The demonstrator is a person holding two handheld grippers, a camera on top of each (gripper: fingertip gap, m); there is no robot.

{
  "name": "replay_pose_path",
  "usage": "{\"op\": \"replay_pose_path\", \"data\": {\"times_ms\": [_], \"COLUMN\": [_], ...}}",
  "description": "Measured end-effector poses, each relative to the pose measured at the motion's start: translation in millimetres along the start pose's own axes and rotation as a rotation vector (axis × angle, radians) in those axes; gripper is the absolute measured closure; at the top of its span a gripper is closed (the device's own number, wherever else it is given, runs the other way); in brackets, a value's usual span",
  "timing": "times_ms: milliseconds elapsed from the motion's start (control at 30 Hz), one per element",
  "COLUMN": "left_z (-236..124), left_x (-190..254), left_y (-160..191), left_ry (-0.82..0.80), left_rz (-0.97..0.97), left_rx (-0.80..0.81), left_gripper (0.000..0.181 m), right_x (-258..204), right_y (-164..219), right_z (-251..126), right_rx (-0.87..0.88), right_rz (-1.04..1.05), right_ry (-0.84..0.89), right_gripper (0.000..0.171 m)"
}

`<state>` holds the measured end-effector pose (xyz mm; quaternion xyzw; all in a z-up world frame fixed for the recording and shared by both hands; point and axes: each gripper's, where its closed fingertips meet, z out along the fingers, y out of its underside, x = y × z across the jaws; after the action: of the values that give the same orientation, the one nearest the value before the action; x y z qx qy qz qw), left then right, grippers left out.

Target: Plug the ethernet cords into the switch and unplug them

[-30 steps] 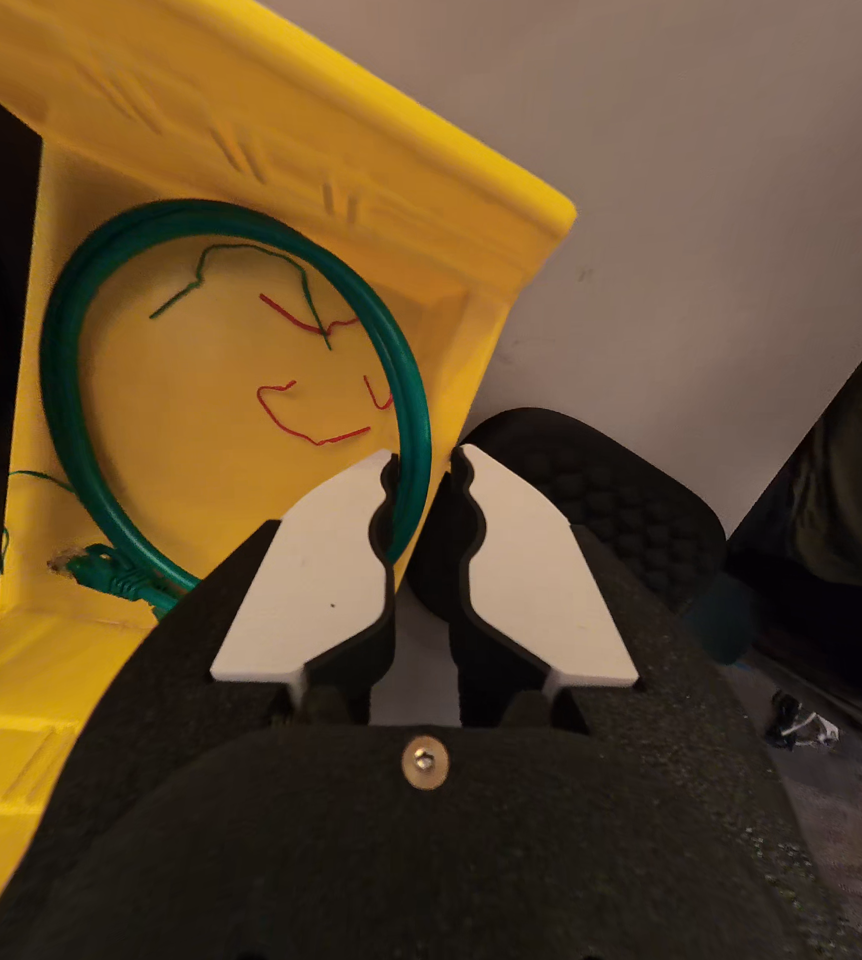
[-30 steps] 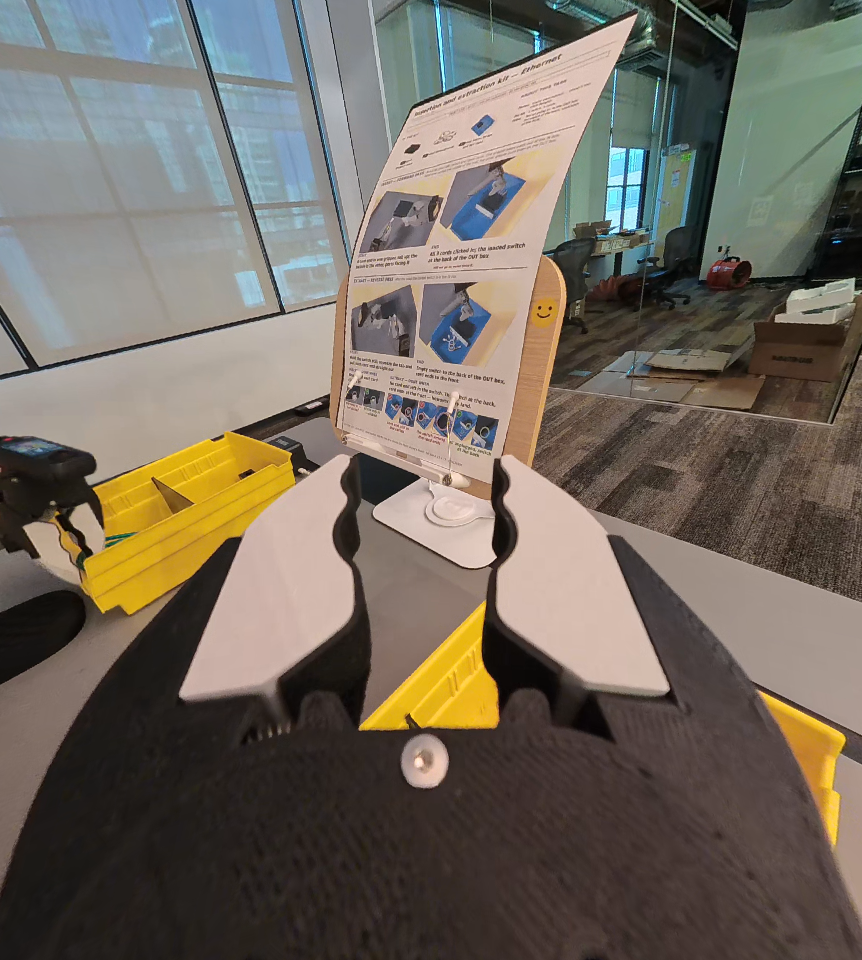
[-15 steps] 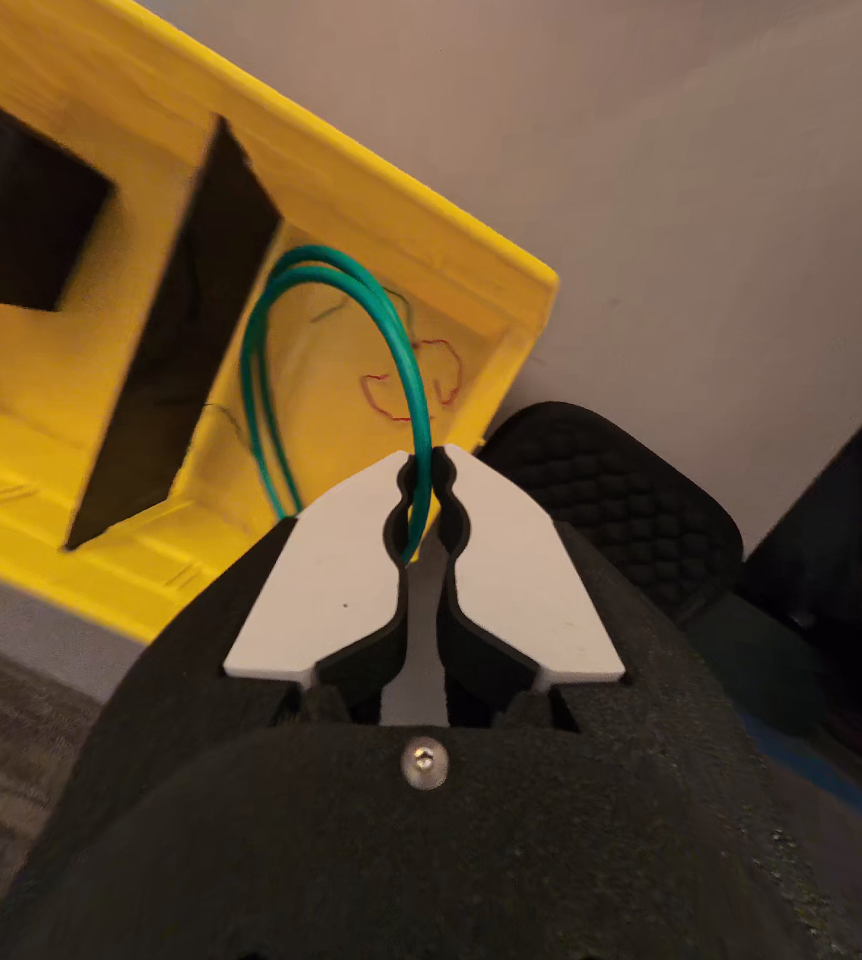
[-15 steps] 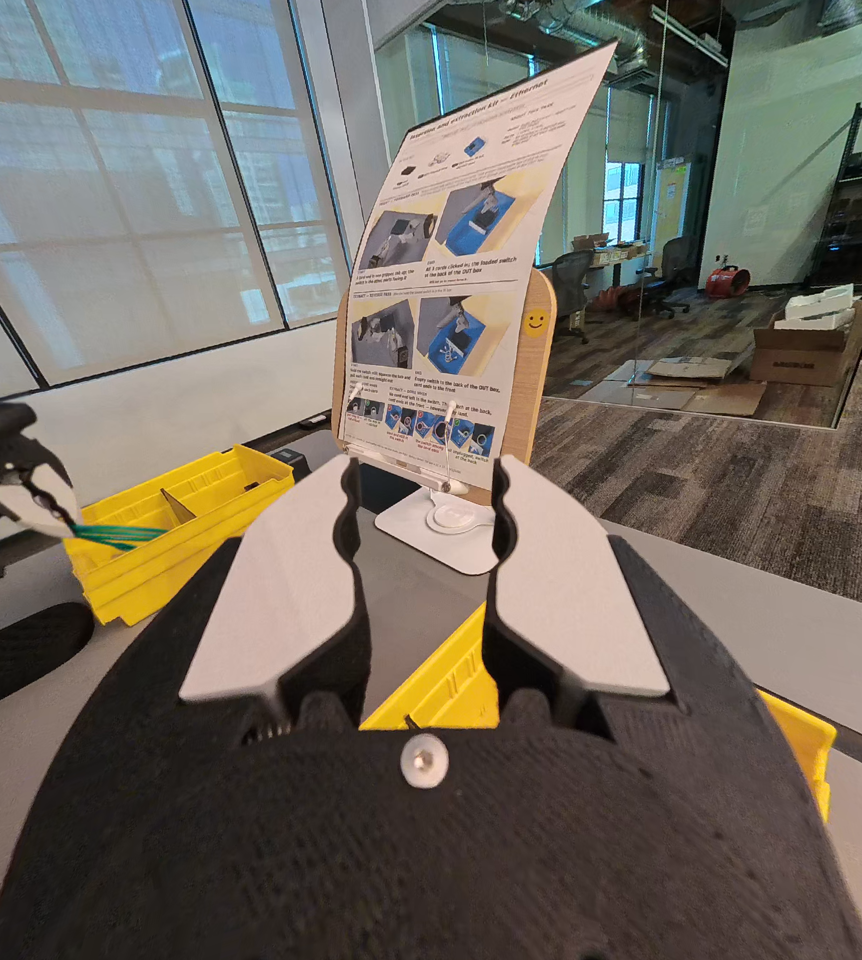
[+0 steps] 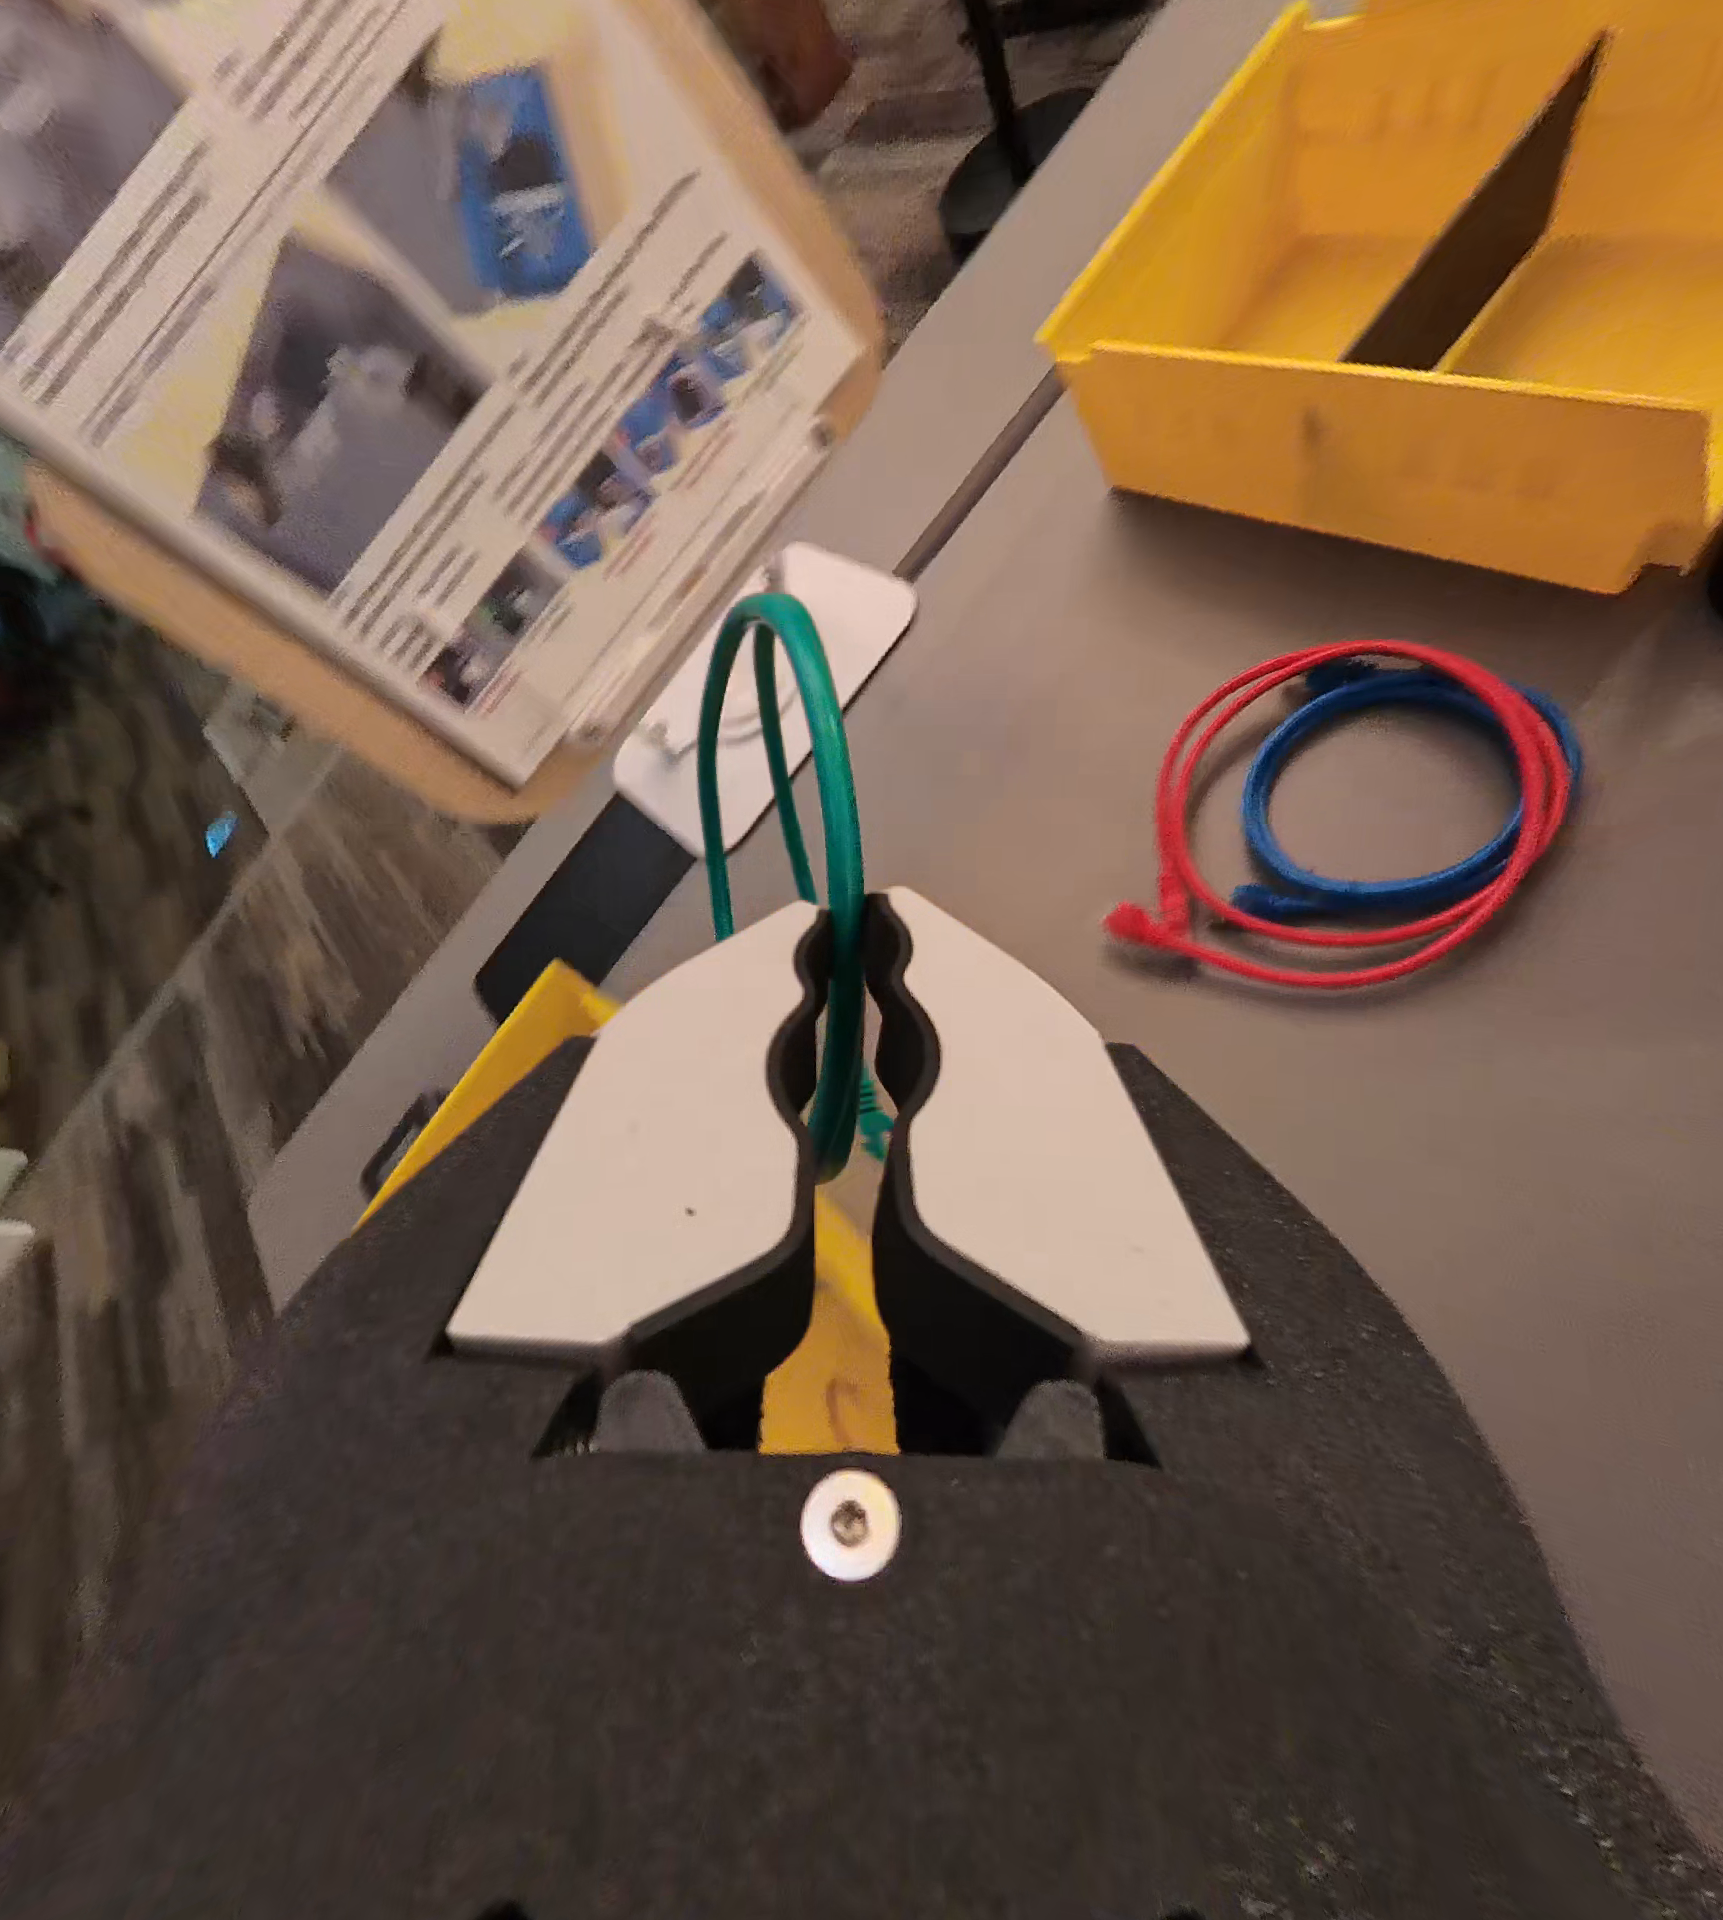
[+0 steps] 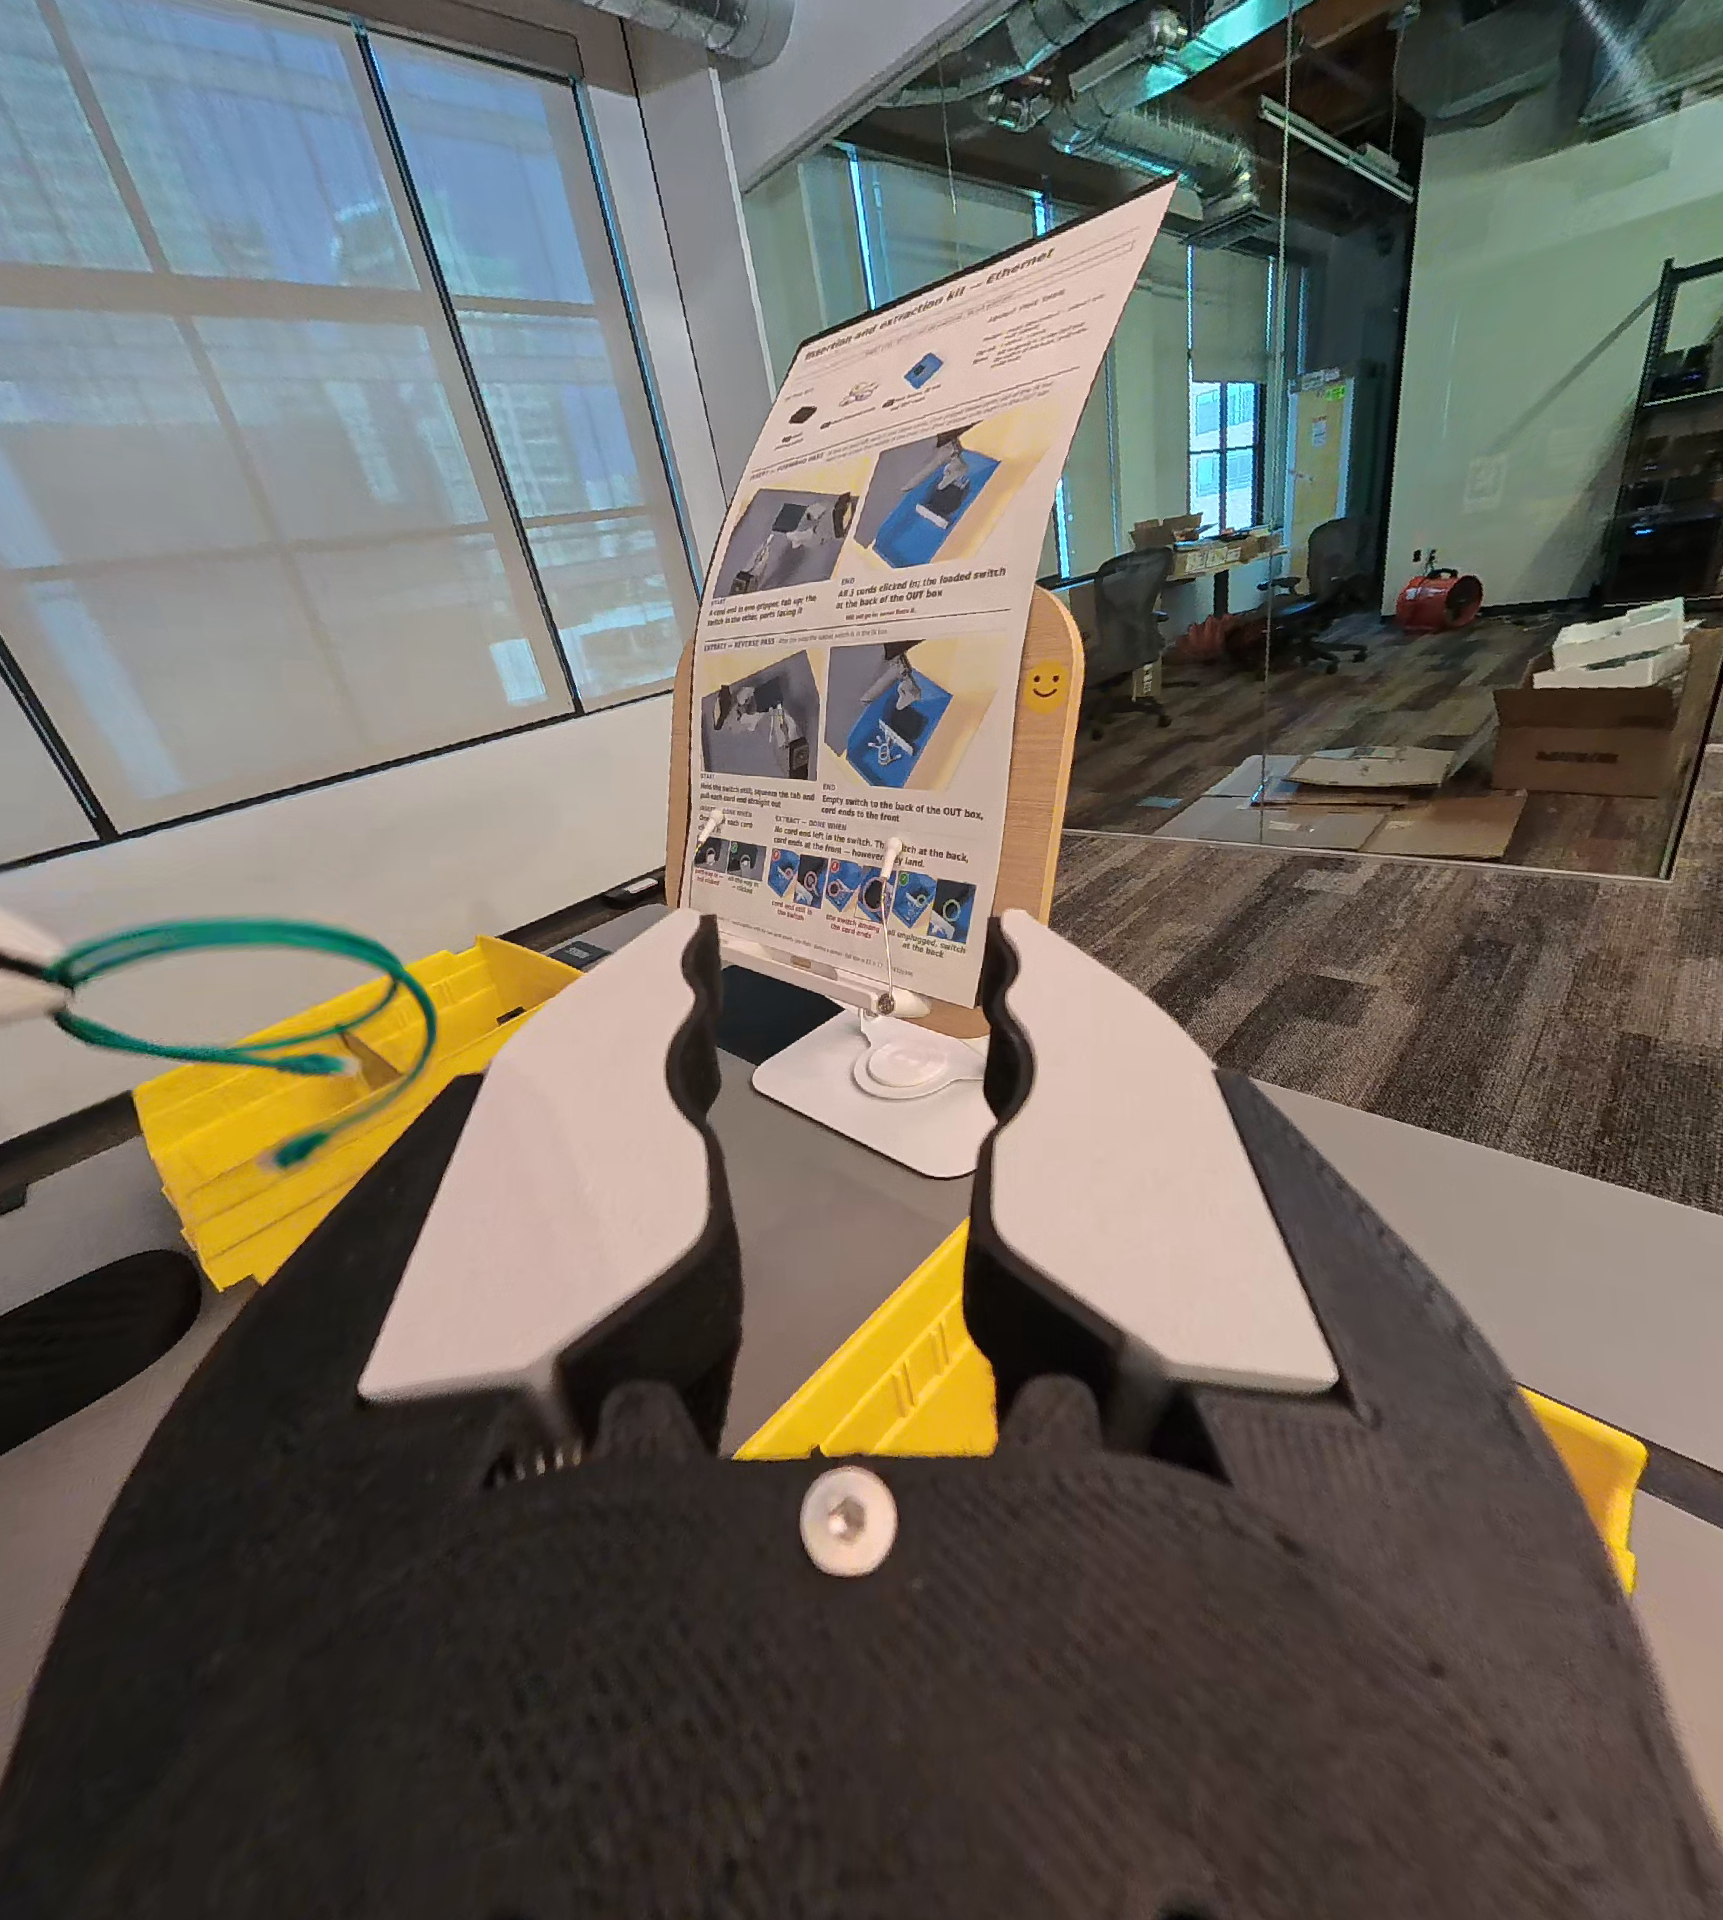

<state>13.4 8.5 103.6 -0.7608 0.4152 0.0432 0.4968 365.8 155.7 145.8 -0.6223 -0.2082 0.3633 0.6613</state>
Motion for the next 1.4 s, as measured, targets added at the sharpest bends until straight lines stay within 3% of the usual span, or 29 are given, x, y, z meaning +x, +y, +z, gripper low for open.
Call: {"op": "replay_pose_path", "data": {"times_ms": [100, 267, 400, 467, 567, 767, 867, 1000, 1133, 1167, 1400], "left_z": [53.3, 133.6, 144.7, 135.5, 119.9, 73.3, 58.3, 66.3, 91.8, 98.2, 154.9], "left_x": [74.5, 191.6, 226.9, 230.0, 198.7, 42.2, -33.8, -110.8, -140.4, -147.3, -164.3], "left_y": [-2.3, 30.8, 35.7, 30.3, 30.2, 59.8, 101.6, 180.1, 224.8, 231.3, 243.0], "left_ry": [0.051, 0.254, 0.447, 0.548, 0.522, 0.165, 0.090, 0.011, 0.070, 0.063, 0.164], "left_rz": [0.099, 0.130, -0.020, -0.103, -0.140, -0.146, -0.189, -0.136, 0.085, 0.179, 0.396], "left_rx": [-0.027, -0.111, -0.101, -0.064, -0.045, -0.079, -0.203, -0.461, -0.555, -0.568, -0.505], "left_gripper": [0.176, 0.175, 0.175, 0.158, 0.142, 0.150, 0.150, 0.141, 0.129, 0.134, 0.137], "right_x": [-3.1, -8.0, -8.6, -7.8, -7.2, -11.2, -14.7, -22.7, -36.6, -39.3, -39.4], "right_y": [-0.6, -1.2, -1.3, -1.7, -2.3, -3.4, -1.2, -1.2, -7.6, -7.6, 7.4], "right_z": [0.5, 1.5, 1.8, 1.6, 1.0, 4.2, 11.1, 22.7, 29.7, 31.6, 46.2], "right_rx": [0.000, -0.002, -0.001, 0.003, 0.006, 0.008, -0.004, 0.000, 0.054, 0.060, 0.015], "right_rz": [-0.005, -0.011, -0.008, -0.003, 0.000, -0.019, -0.047, -0.154, -0.272, -0.283, -0.312], "right_ry": [-0.008, -0.023, -0.031, -0.031, -0.029, -0.022, -0.014, 0.004, 0.007, 0.001, -0.010], "right_gripper": [0.122, 0.122, 0.122, 0.122, 0.122, 0.122, 0.122, 0.125, 0.126, 0.126, 0.126]}}
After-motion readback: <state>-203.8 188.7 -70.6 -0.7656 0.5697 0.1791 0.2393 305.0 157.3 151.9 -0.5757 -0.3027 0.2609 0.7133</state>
